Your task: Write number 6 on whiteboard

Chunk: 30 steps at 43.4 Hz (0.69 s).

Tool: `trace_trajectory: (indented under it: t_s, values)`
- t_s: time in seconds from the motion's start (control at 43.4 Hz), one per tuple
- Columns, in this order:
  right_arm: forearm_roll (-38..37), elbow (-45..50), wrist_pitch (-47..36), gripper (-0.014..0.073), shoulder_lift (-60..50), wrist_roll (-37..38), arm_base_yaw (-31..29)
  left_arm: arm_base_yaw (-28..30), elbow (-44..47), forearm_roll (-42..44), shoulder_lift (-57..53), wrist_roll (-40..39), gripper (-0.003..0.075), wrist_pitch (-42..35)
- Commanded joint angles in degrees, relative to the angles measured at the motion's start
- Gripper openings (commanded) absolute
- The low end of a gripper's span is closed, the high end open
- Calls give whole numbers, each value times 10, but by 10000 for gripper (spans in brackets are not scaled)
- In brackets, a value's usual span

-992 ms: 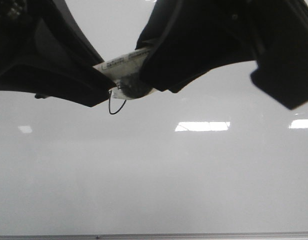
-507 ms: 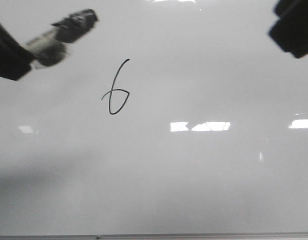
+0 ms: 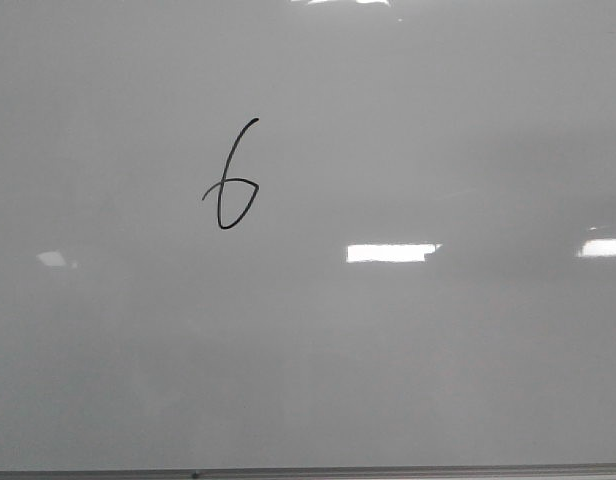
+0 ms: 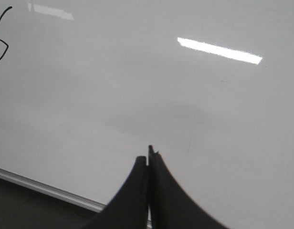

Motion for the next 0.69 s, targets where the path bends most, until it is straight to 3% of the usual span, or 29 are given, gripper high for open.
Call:
trace_trajectory:
  t_s: [0.0,0.3,0.438,0.507,0.669]
  values:
    - [0,-10,-50,-60,1,1,-4,5,-1,-25,-5,-6,-10,-98]
    - [5,-7,-55,-60,1,1,-4,-8,1,-24,139,-6,-8,-261]
    - [9,-7,-55,-60,1,1,-4,-13,-13,-24,215,-6,-4,-281]
    - [9,-7,-55,-60,1,1,-4,-19,-18,-24,242,-5,17,-295]
    - [9,-7,-55,-60,1,1,-4,-24,-19,-24,282,-5,166,-338]
